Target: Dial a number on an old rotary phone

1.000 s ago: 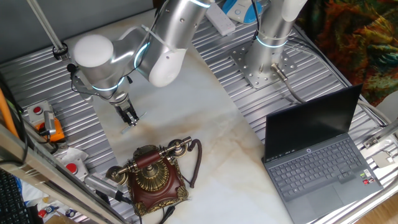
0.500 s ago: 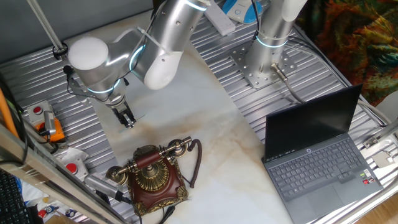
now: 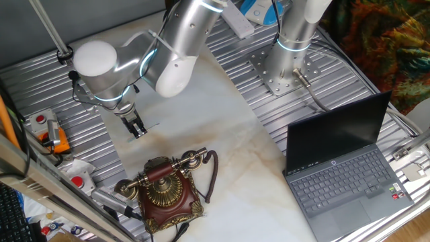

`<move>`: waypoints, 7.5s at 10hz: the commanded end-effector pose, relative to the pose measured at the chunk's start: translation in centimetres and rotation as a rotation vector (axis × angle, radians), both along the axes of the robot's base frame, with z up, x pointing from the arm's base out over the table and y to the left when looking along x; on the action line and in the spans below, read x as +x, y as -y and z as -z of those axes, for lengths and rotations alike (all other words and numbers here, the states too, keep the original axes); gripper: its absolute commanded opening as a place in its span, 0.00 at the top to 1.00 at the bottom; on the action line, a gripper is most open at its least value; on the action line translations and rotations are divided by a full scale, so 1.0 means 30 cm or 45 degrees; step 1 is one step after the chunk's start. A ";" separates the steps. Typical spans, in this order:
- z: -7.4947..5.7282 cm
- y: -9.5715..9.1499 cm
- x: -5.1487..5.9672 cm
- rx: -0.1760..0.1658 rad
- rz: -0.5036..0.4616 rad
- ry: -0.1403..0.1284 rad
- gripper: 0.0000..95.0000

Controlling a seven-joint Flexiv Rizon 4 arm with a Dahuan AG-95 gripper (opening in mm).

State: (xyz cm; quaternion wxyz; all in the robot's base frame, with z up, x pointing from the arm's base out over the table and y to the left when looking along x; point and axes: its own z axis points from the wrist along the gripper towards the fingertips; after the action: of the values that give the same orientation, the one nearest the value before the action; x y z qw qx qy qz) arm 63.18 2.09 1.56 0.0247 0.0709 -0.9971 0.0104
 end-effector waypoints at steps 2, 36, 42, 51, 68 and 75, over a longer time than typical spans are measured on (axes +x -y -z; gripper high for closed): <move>0.007 -0.001 0.003 -0.011 0.001 -0.021 0.80; -0.011 0.007 -0.011 0.035 0.096 0.071 1.00; -0.091 -0.035 -0.058 0.017 -0.042 0.055 1.00; -0.143 -0.059 -0.110 -0.028 -0.428 -0.020 1.00; -0.274 0.027 -0.212 -0.036 -0.377 -0.082 1.00; -0.271 0.025 -0.209 -0.036 -0.309 -0.012 1.00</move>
State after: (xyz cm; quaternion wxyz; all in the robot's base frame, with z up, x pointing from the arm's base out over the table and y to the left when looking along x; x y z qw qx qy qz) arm 56.76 1.32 9.72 0.0317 0.1939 -0.9802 0.0250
